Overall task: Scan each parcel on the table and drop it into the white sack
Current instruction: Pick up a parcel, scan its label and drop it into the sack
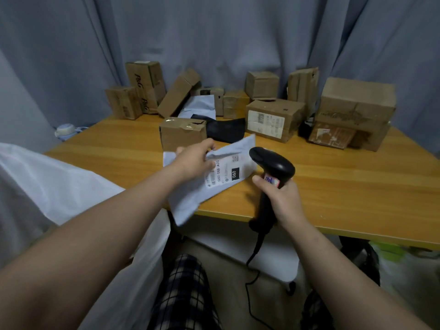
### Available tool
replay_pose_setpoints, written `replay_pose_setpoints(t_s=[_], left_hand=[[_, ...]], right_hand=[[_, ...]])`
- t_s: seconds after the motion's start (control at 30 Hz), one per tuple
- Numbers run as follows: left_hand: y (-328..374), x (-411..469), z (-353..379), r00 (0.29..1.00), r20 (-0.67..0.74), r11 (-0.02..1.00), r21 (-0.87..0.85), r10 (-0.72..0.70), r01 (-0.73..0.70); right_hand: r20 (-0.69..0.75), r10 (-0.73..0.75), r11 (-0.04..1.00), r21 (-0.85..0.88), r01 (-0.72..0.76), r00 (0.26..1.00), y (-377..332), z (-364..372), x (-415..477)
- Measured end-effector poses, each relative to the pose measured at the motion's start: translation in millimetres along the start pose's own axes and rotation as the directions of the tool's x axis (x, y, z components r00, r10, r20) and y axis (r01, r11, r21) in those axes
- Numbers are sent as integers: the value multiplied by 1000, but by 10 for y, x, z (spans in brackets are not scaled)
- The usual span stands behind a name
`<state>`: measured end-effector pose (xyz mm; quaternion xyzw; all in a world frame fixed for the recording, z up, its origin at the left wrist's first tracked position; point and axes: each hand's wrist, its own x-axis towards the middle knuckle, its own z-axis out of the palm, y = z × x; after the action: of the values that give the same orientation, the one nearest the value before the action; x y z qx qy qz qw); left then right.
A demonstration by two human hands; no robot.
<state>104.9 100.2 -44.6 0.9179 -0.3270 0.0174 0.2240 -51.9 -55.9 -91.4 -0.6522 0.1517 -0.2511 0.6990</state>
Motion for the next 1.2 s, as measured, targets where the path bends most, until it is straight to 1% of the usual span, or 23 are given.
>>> replay_pose_setpoints(t_s=[0.07,0.13,0.17,0.2,0.27,0.33,0.4,0.47,0.53,0.57,0.6,0.63,0.67,0.7,0.73,0.77,0.8,0.83,0.87,0.9,1.0,1.13,1.2], left_hand=[[111,-39,-133,983,-50,969,186,175,-164],[233,-78,-239,941,-10,880,359,338,-312],[298,-101,-283,918,15,836,408,397,-368],[369,-126,-321,897,32,803,431,441,-411],[517,-187,-397,863,36,774,424,504,-470],[655,-255,-427,838,-2,756,432,546,-492],[726,-306,-370,799,-131,741,483,587,-466],[723,-339,-270,727,-324,754,525,605,-394],[682,-386,-152,659,-487,793,534,573,-295],[655,-435,-95,642,-556,831,496,528,-254],[631,-501,-45,654,-615,888,405,439,-216],[604,-566,-2,705,-644,954,245,295,-176],[576,-613,54,792,-601,994,41,106,-102],[549,-654,100,877,-475,989,-149,-68,-5],[509,-674,142,931,-317,943,-324,-182,74],[473,-684,169,956,-174,860,-495,-238,124],[440,-693,189,963,-78,745,-651,-256,145],[426,-704,191,964,-22,627,-764,-265,155],[407,-701,200,964,5,548,-821,-267,157],[387,-697,206,966,18,517,-842,-256,153],[384,-696,210,974,-5,524,-844,-225,116],[360,-678,192,939,-139,520,-853,-314,48],[277,-664,214,924,-171,529,-848,-343,39]], right_hand=[[-10,-101,994,-52,100,995,-175,-3,-24],[-12,-199,966,-168,195,980,-361,-30,-8],[7,-217,948,-236,212,976,-463,-45,-10],[51,-209,925,-315,214,977,-531,-67,6],[166,-123,857,-479,189,978,-623,-82,2],[173,-55,824,-549,142,983,-595,-86,-8],[52,-78,836,-540,94,996,-528,-67,0],[-104,-103,889,-457,45,989,-463,-43,3],[-210,-46,959,-285,-16,977,-457,-21,-26],[-237,8,985,-164,-48,971,-459,-16,-49],[-244,79,995,-34,-90,966,-450,-18,-66],[-235,156,986,91,-138,960,-443,-29,-84],[-216,218,966,184,-179,952,-432,-39,-90],[-192,264,949,228,-219,945,-416,-48,-99],[-164,288,941,233,-246,943,-397,-56,-109],[-142,295,940,220,-260,945,-386,-55,-130],[-128,282,947,200,-253,951,-366,-55,-145],[-118,259,956,174,-237,959,-361,-49,-171],[-109,238,964,145,-222,965,-340,-40,-184],[-92,224,970,120,-212,970,-326,-27,-197],[-53,175,982,84,-170,983,-284,27,-180],[-241,-43,998,-63,29,970,-272,40,-161],[-234,-158,984,-121,133,959,-277,15,-231]])
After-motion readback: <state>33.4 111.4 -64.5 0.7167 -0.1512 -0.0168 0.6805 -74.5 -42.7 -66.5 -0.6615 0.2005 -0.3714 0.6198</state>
